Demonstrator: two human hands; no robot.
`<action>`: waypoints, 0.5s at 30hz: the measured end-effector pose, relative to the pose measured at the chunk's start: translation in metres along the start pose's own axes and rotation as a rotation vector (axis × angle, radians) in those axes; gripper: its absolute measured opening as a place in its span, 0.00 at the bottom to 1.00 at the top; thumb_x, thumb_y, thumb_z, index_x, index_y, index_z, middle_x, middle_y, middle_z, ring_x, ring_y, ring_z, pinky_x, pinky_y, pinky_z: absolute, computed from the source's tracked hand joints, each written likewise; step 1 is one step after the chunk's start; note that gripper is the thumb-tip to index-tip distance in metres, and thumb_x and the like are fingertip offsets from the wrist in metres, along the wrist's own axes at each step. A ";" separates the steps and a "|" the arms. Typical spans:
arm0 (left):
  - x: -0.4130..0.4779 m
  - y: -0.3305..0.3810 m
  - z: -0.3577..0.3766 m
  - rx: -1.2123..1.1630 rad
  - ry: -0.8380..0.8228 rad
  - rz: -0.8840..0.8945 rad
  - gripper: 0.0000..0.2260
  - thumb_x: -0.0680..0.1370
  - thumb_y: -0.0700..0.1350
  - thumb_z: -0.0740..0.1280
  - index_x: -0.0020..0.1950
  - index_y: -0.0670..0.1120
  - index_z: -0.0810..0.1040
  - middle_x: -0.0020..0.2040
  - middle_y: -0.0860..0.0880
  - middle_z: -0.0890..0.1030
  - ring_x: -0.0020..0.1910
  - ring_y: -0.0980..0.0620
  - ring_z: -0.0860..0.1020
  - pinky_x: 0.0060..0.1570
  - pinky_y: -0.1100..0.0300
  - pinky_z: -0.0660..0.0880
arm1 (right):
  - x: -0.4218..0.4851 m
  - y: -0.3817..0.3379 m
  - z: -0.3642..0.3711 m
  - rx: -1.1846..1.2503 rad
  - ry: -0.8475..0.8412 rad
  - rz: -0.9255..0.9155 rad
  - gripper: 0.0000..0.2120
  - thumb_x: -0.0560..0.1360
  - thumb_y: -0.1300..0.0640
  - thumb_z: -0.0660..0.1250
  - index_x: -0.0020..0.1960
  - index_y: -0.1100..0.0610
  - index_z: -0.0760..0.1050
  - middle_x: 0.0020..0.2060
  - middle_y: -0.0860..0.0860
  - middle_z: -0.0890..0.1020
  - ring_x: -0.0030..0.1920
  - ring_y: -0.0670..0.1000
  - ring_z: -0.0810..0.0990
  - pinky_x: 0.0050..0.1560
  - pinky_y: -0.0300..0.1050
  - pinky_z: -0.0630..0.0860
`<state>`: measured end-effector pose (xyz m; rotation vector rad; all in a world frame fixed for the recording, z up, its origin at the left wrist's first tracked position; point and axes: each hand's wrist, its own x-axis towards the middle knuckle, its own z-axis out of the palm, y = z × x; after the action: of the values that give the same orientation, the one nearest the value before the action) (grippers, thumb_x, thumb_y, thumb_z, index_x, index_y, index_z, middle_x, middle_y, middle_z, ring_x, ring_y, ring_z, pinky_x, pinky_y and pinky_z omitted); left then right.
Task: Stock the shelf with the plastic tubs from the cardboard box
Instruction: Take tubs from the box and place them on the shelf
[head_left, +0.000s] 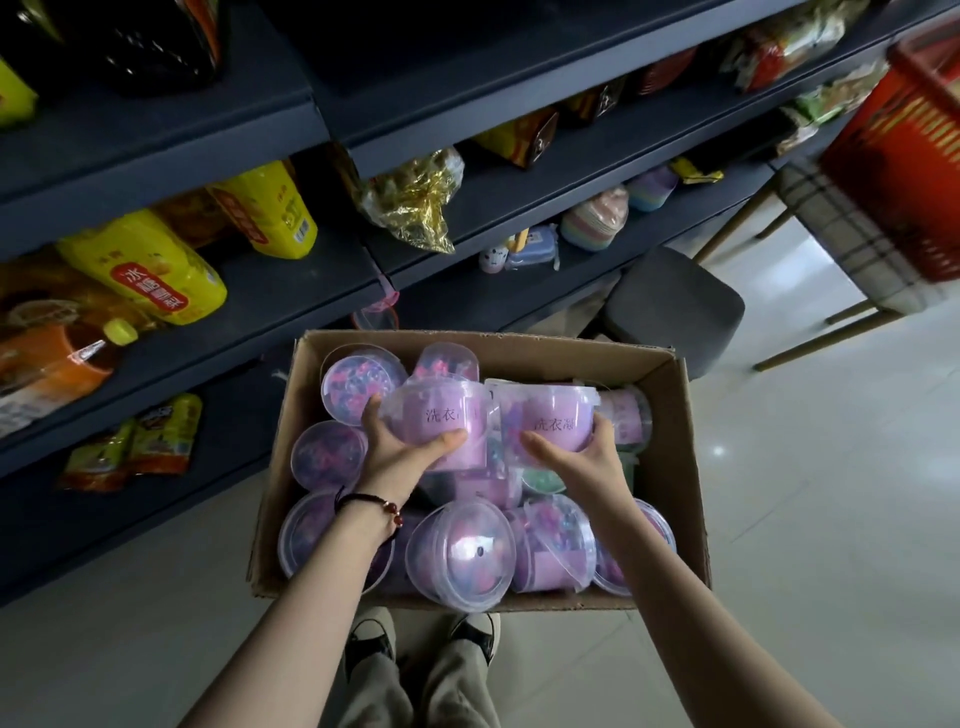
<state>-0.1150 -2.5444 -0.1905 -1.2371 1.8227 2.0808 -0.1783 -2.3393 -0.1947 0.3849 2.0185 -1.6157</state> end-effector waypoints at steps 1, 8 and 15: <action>-0.005 0.010 -0.003 -0.021 0.010 0.025 0.50 0.63 0.43 0.80 0.76 0.53 0.51 0.71 0.47 0.66 0.67 0.47 0.69 0.66 0.46 0.70 | -0.005 -0.011 0.001 0.031 -0.011 -0.028 0.45 0.53 0.41 0.82 0.64 0.51 0.65 0.53 0.52 0.81 0.49 0.48 0.84 0.50 0.49 0.82; -0.051 0.113 -0.037 -0.073 0.130 0.272 0.49 0.49 0.58 0.79 0.67 0.47 0.67 0.65 0.43 0.74 0.62 0.45 0.76 0.59 0.46 0.75 | -0.048 -0.116 0.017 0.136 -0.127 -0.222 0.63 0.51 0.45 0.84 0.73 0.36 0.46 0.55 0.50 0.80 0.53 0.49 0.83 0.54 0.52 0.80; -0.129 0.213 -0.086 -0.159 0.144 0.610 0.46 0.54 0.53 0.80 0.68 0.46 0.65 0.65 0.45 0.74 0.63 0.49 0.75 0.62 0.44 0.74 | -0.111 -0.225 0.038 0.054 -0.126 -0.420 0.54 0.53 0.43 0.83 0.71 0.40 0.56 0.56 0.49 0.80 0.52 0.49 0.83 0.57 0.57 0.78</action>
<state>-0.1078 -2.6237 0.0604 -0.9592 2.3724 2.5315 -0.1966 -2.4204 0.0451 -0.1332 2.0560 -1.8880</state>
